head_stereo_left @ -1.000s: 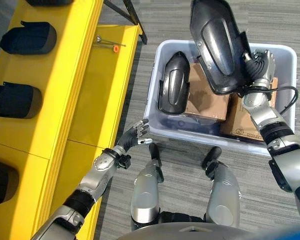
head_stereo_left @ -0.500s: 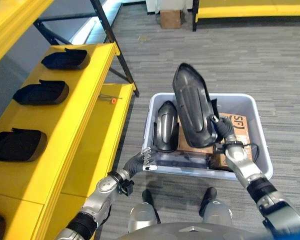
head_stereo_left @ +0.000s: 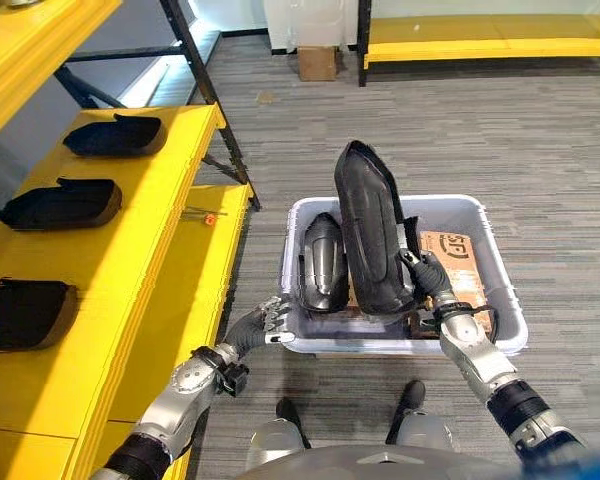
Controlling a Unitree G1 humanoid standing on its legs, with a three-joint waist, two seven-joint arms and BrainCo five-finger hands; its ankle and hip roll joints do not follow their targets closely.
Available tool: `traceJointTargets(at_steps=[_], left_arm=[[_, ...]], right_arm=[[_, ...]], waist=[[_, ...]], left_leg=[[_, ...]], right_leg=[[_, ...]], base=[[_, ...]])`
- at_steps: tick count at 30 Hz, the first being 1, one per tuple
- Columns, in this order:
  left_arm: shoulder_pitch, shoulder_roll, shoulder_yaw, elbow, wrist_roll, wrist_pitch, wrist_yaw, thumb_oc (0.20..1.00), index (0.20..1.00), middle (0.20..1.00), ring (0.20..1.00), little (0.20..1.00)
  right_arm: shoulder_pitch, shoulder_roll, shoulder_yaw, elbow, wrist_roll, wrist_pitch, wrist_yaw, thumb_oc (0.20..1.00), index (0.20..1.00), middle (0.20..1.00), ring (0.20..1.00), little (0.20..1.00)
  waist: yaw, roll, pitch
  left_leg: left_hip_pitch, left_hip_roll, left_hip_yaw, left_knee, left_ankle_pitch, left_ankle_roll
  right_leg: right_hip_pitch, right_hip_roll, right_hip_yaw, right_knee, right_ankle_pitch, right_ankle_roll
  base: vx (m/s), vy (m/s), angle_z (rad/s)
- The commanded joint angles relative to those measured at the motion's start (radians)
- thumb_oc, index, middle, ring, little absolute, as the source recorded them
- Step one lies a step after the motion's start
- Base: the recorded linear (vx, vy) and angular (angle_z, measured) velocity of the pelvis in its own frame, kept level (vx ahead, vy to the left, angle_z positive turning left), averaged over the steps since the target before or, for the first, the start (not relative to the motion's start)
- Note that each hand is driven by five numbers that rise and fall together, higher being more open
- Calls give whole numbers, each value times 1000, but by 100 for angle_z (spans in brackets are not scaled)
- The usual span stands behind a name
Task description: Move parts from the plastic box to the shelf.
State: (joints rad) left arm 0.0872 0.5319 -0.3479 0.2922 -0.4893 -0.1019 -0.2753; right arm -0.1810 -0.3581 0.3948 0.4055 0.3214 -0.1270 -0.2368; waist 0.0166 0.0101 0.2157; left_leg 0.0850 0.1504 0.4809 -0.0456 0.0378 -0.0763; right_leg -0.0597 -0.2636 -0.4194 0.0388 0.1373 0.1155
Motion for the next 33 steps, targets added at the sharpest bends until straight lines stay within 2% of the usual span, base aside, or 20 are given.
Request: traceJointTargets(at_steps=[1,2,3,4,9,15,18,19,21,22,24,27,29,31,33], left_arm=[[-30,16,7,-67,-11,-44,2,1000,1000,1000,1000,1000],[-28,3,20,-73,-4,-29,-6,1000,1000,1000,1000,1000],[-27,2,22,-74,-6,-28,-3,1000,1000,1000,1000,1000],[-30,-16,32,-75,-9,-15,0,1000,1000,1000,1000,1000],[-23,-70,54,-58,-2,5,10,1000,1000,1000,1000,1000],[-21,-90,38,-50,13,5,40,1000,1000,1000,1000,1000],[-5,-87,35,-52,17,-2,24,1000,1000,1000,1000,1000],[-1,-85,32,-54,33,-7,18,1000,1000,1000,1000,1000],[3,-78,29,-54,47,-22,11,1000,1000,1000,1000,1000],[9,-75,35,-56,39,-29,10,1000,1000,1000,1000,1000],[11,-75,39,-58,39,-34,21,1000,1000,1000,1000,1000],[3,-83,49,-48,39,-35,51,1000,1000,1000,1000,1000],[-6,-89,47,-44,46,-30,60,1000,1000,1000,1000,1000],[-16,-94,36,-37,49,-27,66,1000,1000,1000,1000,1000],[-29,-99,30,-23,52,-23,72,1000,1000,1000,1000,1000]], right_arm=[[-50,-31,-64,-91,17,-104,15,200,200,200,200,200],[-36,-43,-77,-88,15,-113,13,200,200,200,200,200],[-34,-45,-78,-88,16,-115,13,200,200,200,200,200],[-27,-49,-88,-91,8,-119,15,200,200,200,200,200],[-12,-44,-87,-114,-44,-140,-3,200,200,200,200,200],[-65,-50,-62,-130,-140,-141,-30,200,200,200,200,200],[-73,-48,-51,-142,-161,-124,-69,200,200,200,200,200],[-71,-45,-48,-153,-159,-112,-79,200,200,200,200,200],[-73,-41,-46,-160,-166,-104,-97,200,200,200,200,200],[-77,-37,-44,-155,-187,-112,-99,200,200,200,200,200],[-86,-34,-39,-151,-198,-114,-96,200,200,200,200,200],[-108,-26,-21,-134,-217,-119,-85,200,200,200,200,200],[-117,-30,-14,-129,-207,-116,-82,200,200,200,200,200],[-129,-36,-10,-115,-199,-124,-78,200,200,200,200,200],[-142,-35,1,-110,-197,-133,-70,200,200,200,200,200]], waist=[[5,21,23],[-6,6,18],[-7,5,17],[-8,-4,16],[1,-13,7],[13,5,11],[4,9,16],[-5,10,17],[-13,10,16],[-15,5,11],[-16,0,7],[-20,-17,-20],[-19,-20,-41],[-19,-16,-61],[-23,1,-82]], left_leg=[[-47,-30,-29,20,16,27],[-60,-41,-49,23,23,17],[-62,-41,-51,24,24,15],[-93,-36,-51,39,45,12],[-122,-19,-78,56,57,-7],[-138,2,-94,51,74,-22],[-127,15,-44,67,65,-36],[-126,29,-5,81,67,-37],[-124,48,30,106,70,-41],[-117,71,54,147,54,-40],[-109,84,67,187,34,-38],[-67,128,89,292,10,-36],[-41,154,90,326,22,-46],[-26,165,80,343,27,-54],[-2,151,92,303,11,-47]], right_leg=[[82,112,53,110,-205,5],[107,166,88,71,-206,-16],[110,171,91,65,-206,-19],[120,189,99,26,-183,-39],[140,184,88,-20,-172,-51],[140,162,60,-44,-163,-53],[157,147,29,-44,-172,-43],[158,140,10,-51,-163,-42],[155,133,-9,-55,-153,-41],[151,121,-30,-51,-151,-47],[148,114,-41,-46,-155,-53],[127,104,-62,-19,-170,-74],[119,105,-73,-11,-185,-89],[108,107,-77,-3,-197,-100],[83,89,-99,32,-211,-93]], base=[[1,-121,57],[-4,-115,68],[-93,-165,74],[-105,-129,47],[-94,-173,46],[-115,-110,23],[-75,-42,36],[-71,-37,53],[-148,-27,69],[-149,-1,69],[-116,33,45],[-85,92,45],[-47,145,47],[-63,259,56],[-69,390,90]])
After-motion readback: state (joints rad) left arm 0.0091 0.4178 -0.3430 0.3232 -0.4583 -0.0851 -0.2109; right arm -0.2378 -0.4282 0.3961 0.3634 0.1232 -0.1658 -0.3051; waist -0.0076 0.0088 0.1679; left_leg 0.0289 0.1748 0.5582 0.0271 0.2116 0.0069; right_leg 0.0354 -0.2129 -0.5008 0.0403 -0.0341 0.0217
